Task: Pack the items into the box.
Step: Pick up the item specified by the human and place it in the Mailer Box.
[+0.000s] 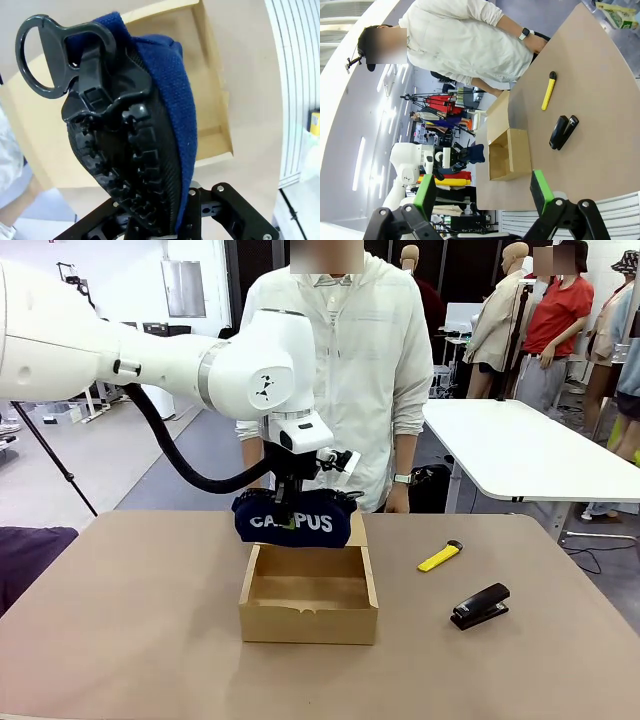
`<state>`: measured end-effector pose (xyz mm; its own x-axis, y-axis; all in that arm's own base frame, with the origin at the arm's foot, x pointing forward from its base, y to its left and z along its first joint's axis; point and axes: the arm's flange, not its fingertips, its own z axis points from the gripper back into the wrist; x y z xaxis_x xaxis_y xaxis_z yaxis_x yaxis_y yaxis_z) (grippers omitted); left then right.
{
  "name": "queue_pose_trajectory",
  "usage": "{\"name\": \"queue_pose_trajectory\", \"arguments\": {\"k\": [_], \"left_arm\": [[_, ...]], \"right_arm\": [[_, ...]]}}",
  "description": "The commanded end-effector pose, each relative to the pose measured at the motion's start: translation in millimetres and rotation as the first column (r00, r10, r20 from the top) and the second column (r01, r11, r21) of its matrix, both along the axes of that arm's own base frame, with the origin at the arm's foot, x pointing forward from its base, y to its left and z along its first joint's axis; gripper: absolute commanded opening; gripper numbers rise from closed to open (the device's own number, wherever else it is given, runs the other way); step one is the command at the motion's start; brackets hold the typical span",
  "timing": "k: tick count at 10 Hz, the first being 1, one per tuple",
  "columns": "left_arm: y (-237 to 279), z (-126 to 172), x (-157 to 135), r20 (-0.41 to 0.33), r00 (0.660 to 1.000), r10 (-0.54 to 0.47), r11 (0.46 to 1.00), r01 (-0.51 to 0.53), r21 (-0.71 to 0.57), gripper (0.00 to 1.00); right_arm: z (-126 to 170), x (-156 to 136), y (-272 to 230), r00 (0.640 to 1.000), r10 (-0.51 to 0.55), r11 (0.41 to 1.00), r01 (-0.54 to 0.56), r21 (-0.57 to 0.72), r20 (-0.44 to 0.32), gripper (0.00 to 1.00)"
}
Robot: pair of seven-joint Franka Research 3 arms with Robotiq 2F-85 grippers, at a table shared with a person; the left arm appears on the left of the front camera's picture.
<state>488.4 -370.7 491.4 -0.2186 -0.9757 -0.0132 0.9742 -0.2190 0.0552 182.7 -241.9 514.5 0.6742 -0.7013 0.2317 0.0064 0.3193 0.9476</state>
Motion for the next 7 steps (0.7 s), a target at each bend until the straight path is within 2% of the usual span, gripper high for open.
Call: {"name": "queue_pose_trajectory", "arguments": {"k": [1,2,3,4,6,7], "left_arm": [[-1.6,1.0,-3.9,-0.011,0.999,0.042,0.999,-0.042,0.002,0.0],[0.0,0.0,0.0,0.0,1.0,0.0,1.0,0.0,0.0,0.0],[-13.7,-5.3,-3.7,0.01,0.992,-0.122,0.992,0.122,0.019,0.0],[-27.8,-28.7,-7.6,0.052,0.995,-0.09,0.996,0.088,0.031,0.0],[-28.9,-64.9,-6.6,0.005,0.991,-0.135,0.991,0.135,-0.021,0.0],[-29.3,-79.0,-3.2,-0.03,0.994,-0.11,0.994,0.109,-0.033,0.0]], "right_arm": [[2.4,2.8,-0.7,0.999,0.0,1.0,0.0,0.001,0.04,1.0],[2.4,2.8,-0.7,0.999,0.0,1.0,0.0,0.001,0.04,1.0],[2.4,2.8,-0.7,0.999,0.0,1.0,0.0,0.001,0.04,1.0],[2.4,2.8,-0.7,0.999,0.0,1.0,0.0,0.001,0.04,1.0],[2.4,2.8,-0.7,0.999,0.0,1.0,0.0,0.001,0.04,1.0],[2.4,2.8,-0.7,0.999,0.0,1.0,0.0,0.001,0.04,1.0]]}}
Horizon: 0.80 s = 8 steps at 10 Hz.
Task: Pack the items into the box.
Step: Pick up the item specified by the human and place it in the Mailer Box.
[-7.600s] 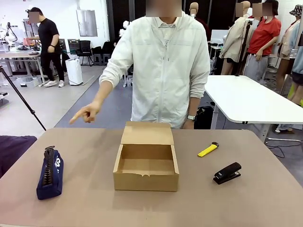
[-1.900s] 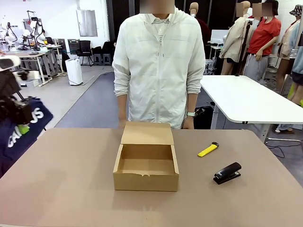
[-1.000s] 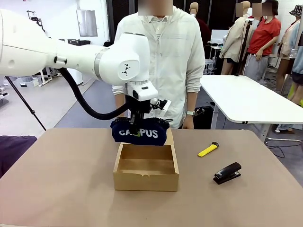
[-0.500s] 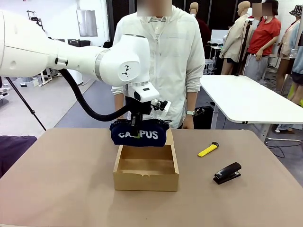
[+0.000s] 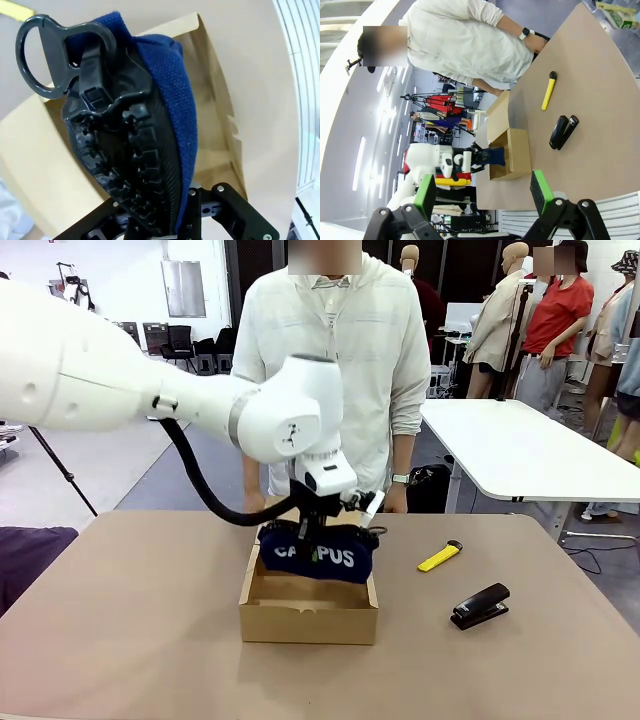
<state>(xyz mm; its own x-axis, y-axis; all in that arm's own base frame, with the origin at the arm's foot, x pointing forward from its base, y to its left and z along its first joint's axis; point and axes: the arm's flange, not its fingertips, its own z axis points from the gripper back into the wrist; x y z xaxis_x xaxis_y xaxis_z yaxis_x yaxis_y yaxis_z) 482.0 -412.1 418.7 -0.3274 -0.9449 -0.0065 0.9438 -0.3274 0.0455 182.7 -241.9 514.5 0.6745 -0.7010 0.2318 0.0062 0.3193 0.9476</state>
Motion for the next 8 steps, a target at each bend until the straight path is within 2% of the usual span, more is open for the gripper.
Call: {"name": "queue_pose_trajectory", "arguments": {"k": [1,4,7,8], "left_arm": [[7.5,-22.9,9.0,-0.073,0.997,0.033,0.999,-0.033,0.003,0.0],[1.4,-59.3,29.4,-0.214,0.971,0.103,0.995,-0.099,0.028,0.0],[-4.7,-77.5,39.7,-0.281,0.954,0.108,0.994,-0.099,0.046,0.0],[-4.4,-78.0,39.8,-0.289,0.951,0.106,0.994,-0.097,0.045,0.43]], "right_arm": [[2.4,2.8,-0.7,0.999,0.0,1.0,0.0,0.001,0.04,1.0],[2.4,2.8,-0.7,0.999,0.0,1.0,0.0,0.001,0.04,1.0],[2.4,2.8,-0.7,0.999,0.0,1.0,0.0,0.001,0.04,1.0],[2.4,2.8,-0.7,0.999,0.0,1.0,0.0,0.001,0.04,1.0]]}}
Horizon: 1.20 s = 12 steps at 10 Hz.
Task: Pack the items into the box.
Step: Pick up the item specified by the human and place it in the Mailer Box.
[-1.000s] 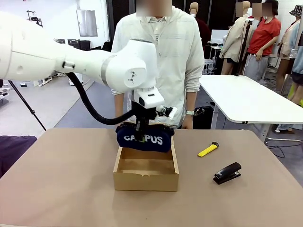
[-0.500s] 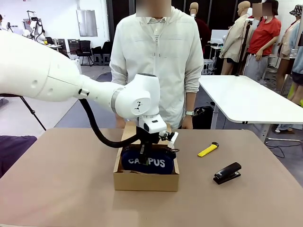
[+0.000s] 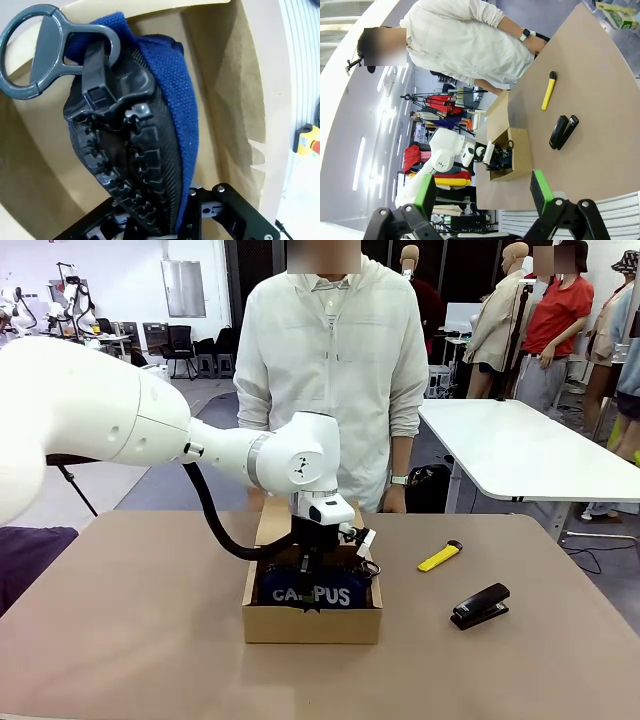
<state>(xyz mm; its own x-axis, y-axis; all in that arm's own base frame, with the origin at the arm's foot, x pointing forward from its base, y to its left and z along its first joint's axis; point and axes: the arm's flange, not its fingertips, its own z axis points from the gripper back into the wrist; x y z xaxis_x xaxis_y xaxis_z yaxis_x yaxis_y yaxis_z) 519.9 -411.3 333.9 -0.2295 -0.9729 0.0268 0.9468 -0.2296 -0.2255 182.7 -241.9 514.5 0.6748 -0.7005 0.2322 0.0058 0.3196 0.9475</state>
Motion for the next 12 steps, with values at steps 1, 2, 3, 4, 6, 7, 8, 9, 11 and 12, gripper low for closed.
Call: {"name": "queue_pose_trajectory", "arguments": {"k": [1,2,3,4,6,7,8,9,11,12], "left_arm": [[-3.7,7.8,0.7,-0.027,1.0,0.006,1.0,-0.007,-0.008,1.0],[-2.1,9.1,-1.0,-0.031,0.999,0.009,1.0,-0.009,-0.004,1.0],[-2.0,11.2,-3.7,-0.028,1.0,0.012,1.0,-0.012,0.006,1.0],[-1.9,13.7,-6.1,-0.024,1.0,0.014,1.0,-0.013,0.014,1.0],[-2.9,23.2,-9.3,-0.009,1.0,-0.019,1.0,0.019,-0.006,1.0],[-0.8,33.3,-11.5,-0.004,1.0,-0.026,1.0,0.026,-0.007,1.0],[4.3,51.6,-16.4,0.014,1.0,-0.025,1.0,0.025,-0.01,1.0],[16.6,80.2,-22.1,0.018,1.0,0.0,0.999,0.001,-0.039,1.0],[83.9,155.5,-47.9,-0.02,0.972,0.233,0.969,-0.234,-0.083,1.0],[131.2,182.7,-64.9,-0.05,0.906,0.421,0.9,-0.424,-0.101,1.0]], "right_arm": [[2.4,2.8,-0.8,0.999,-0.001,1.0,0.001,0.002,0.04,1.0],[2.4,2.8,-0.8,0.999,-0.001,1.0,0.001,0.002,0.04,1.0],[2.4,2.8,-0.8,0.999,-0.001,1.0,0.001,0.002,0.04,1.0],[2.4,2.8,-0.8,0.999,-0.001,1.0,0.001,0.002,0.04,1.0],[2.4,2.8,-0.8,0.999,-0.001,1.0,0.001,0.002,0.04,1.0],[2.4,2.8,-0.8,0.999,-0.001,1.0,0.001,0.002,0.04,1.0],[2.4,2.8,-0.8,0.999,-0.001,1.0,0.001,0.002,0.04,1.0],[2.4,2.8,-0.8,0.999,-0.001,1.0,0.001,0.002,0.04,1.0],[2.4,2.8,-0.8,0.999,-0.001,1.0,0.001,0.002,0.04,1.0],[2.4,2.8,-0.8,0.999,-0.001,1.0,0.001,0.002,0.04,1.0]]}}
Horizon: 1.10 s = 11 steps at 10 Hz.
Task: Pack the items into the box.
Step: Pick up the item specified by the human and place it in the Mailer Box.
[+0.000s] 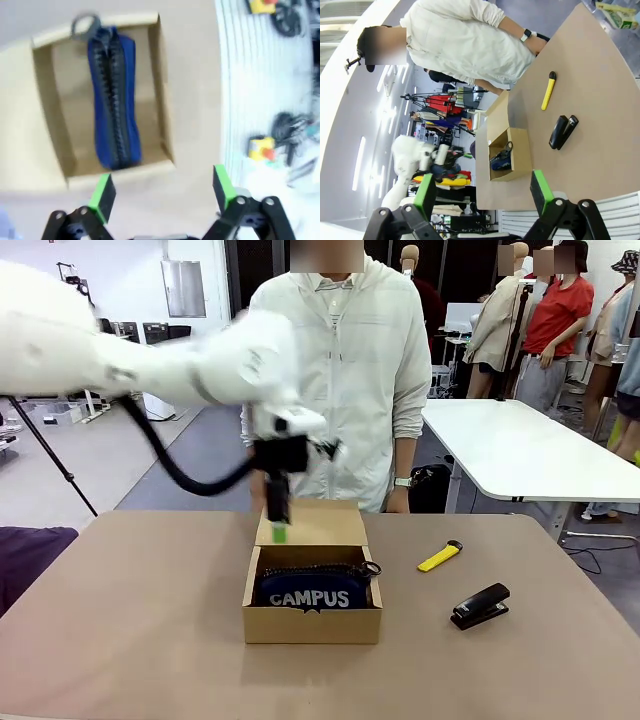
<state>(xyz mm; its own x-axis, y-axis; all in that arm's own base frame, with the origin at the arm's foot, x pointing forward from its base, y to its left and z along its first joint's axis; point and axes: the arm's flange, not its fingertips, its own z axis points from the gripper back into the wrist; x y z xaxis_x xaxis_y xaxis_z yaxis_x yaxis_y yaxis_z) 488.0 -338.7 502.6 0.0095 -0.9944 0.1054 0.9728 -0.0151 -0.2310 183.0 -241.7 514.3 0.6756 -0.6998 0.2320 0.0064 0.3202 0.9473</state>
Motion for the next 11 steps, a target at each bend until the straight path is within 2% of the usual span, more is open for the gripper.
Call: {"name": "queue_pose_trajectory", "arguments": {"k": [1,2,3,4,5,7,8,9,10,11], "left_arm": [[108.4,31.7,-58.0,-0.115,0.955,0.274,0.95,-0.287,-0.12,1.0],[164.1,40.7,-90.1,-0.166,0.841,0.514,0.827,-0.538,-0.162,1.0],[221.1,43.4,-137.1,-0.225,0.728,0.647,0.669,-0.684,-0.291,1.0],[268.8,39.9,-176.7,-0.302,0.647,0.701,0.518,-0.752,-0.408,1.0],[298.4,33.2,-213.1,-0.373,0.579,0.725,0.404,-0.796,-0.451,1.0],[342.5,13.0,-267.6,-0.503,0.34,0.794,0.098,-0.889,-0.447,1.0],[361.9,-12.1,-280.0,-0.592,0.242,0.769,-0.014,-0.919,-0.394,1.0],[371.9,-29.3,-283.9,-0.605,0.146,0.782,-0.096,-0.932,-0.349,1.0],[366.5,18.5,-253.4,-0.506,0.445,0.739,0.274,-0.884,-0.379,1.0],[366.5,18.5,-253.4,-0.506,0.445,0.739,0.274,-0.884,-0.379,1.0]], "right_arm": [[2.6,2.5,-0.9,0.999,-0.002,1.0,0.002,0.002,0.041,1.0],[2.6,2.5,-0.9,0.999,-0.002,1.0,0.002,0.002,0.041,1.0],[2.6,2.5,-0.9,0.999,-0.002,1.0,0.002,0.002,0.041,1.0],[2.6,2.5,-0.9,0.999,-0.002,1.0,0.002,0.002,0.041,1.0],[2.6,2.5,-0.9,0.999,-0.002,1.0,0.002,0.002,0.041,1.0],[2.6,2.5,-0.9,0.999,-0.002,1.0,0.002,0.002,0.041,1.0],[2.6,2.5,-0.9,0.999,-0.002,1.0,0.002,0.002,0.041,1.0],[2.6,2.5,-0.9,0.999,-0.002,1.0,0.002,0.002,0.041,1.0],[2.6,2.5,-0.9,0.999,-0.002,1.0,0.002,0.002,0.041,1.0],[2.6,2.5,-0.9,0.999,-0.002,1.0,0.002,0.002,0.041,1.0]]}}
